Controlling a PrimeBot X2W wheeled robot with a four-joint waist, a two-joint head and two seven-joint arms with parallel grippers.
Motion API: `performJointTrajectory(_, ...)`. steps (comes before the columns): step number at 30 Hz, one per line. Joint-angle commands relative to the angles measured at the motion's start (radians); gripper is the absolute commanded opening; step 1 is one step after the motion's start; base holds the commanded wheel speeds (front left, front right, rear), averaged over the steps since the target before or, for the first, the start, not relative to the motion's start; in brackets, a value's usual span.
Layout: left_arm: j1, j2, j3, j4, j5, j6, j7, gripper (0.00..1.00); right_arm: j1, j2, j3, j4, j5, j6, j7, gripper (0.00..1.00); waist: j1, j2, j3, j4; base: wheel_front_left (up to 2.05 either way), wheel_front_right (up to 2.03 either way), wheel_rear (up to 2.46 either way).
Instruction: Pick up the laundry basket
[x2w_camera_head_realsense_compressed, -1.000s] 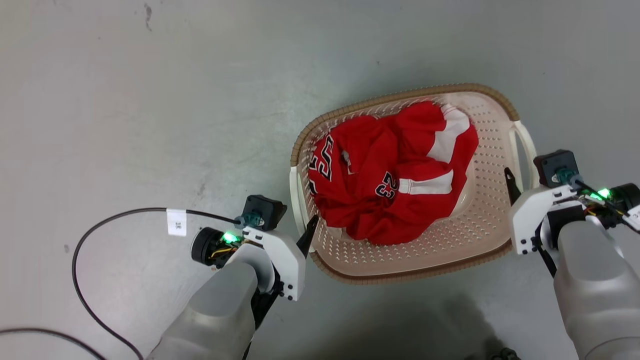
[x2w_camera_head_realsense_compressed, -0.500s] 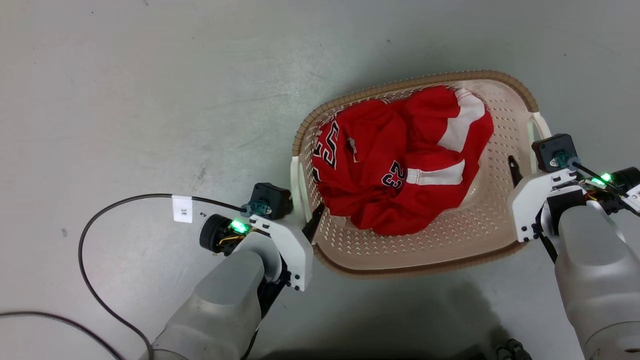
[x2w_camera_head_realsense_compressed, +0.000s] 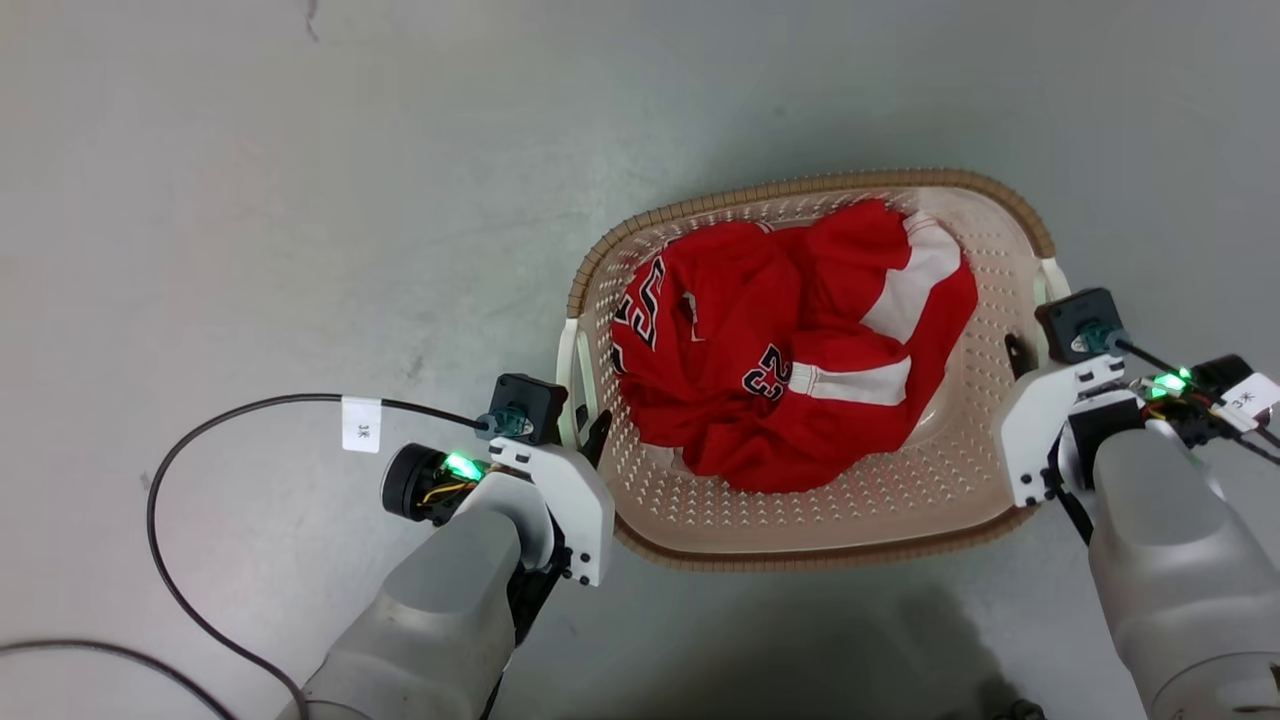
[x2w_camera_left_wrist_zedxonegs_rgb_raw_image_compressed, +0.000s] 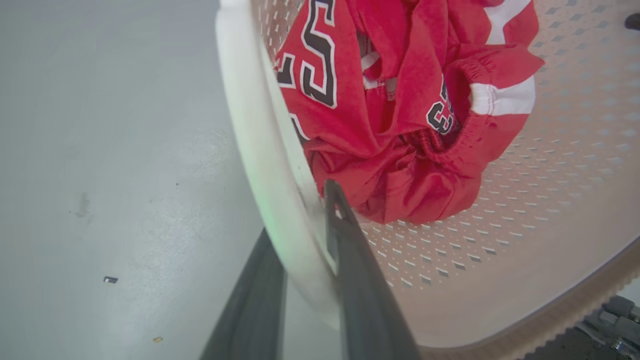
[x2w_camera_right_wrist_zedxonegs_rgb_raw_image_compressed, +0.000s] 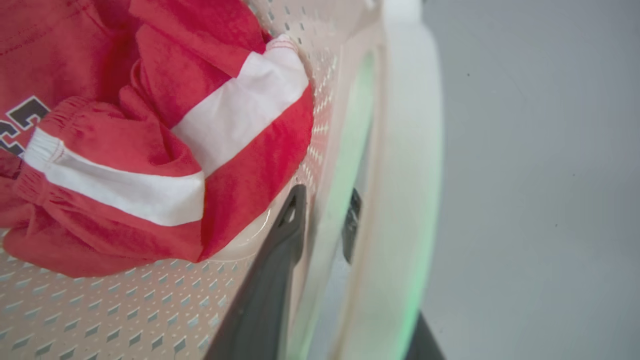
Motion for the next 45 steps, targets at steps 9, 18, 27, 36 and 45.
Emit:
performJointTrajectory(9, 0.038, 0.005, -0.016, 0.041, -0.044, -0.006, -0.008, 0.0, 0.068, 0.005, 0.022, 0.028, -0.015, -0.002, 0.027, 0.0, 0.0, 0.0, -0.167, 0.002, 0.0, 0.0, 0.0)
performJointTrajectory(18, 0.078, 0.018, -0.017, 0.062, -0.101, -0.006, 0.024, 0.0, 0.118, 0.032, 0.049, 0.05, -0.006, -0.002, 0.053, 0.0, 0.0, 0.0, -0.32, 0.002, 0.0, 0.0, 0.0)
performJointTrajectory(27, 0.11, 0.049, -0.032, 0.045, -0.16, -0.004, 0.113, 0.0, 0.192, 0.038, 0.157, 0.057, 0.086, -0.002, 0.128, 0.0, 0.0, 0.0, -0.444, 0.008, 0.0, 0.0, 0.0)
performJointTrajectory(36, 0.123, 0.103, -0.084, 0.005, -0.211, -0.004, 0.258, 0.0, 0.246, 0.038, 0.481, 0.058, 0.399, -0.001, 0.252, 0.0, 0.0, 0.0, -0.576, 0.006, 0.0, 0.0, 0.0)
performJointTrajectory(45, 0.1, 0.164, -0.148, -0.041, -0.266, -0.004, 0.425, 0.0, 0.247, 0.038, 0.726, 0.059, 0.654, -0.001, 0.374, 0.0, 0.0, 0.0, -0.707, 0.008, 0.0, 0.0, 0.0)
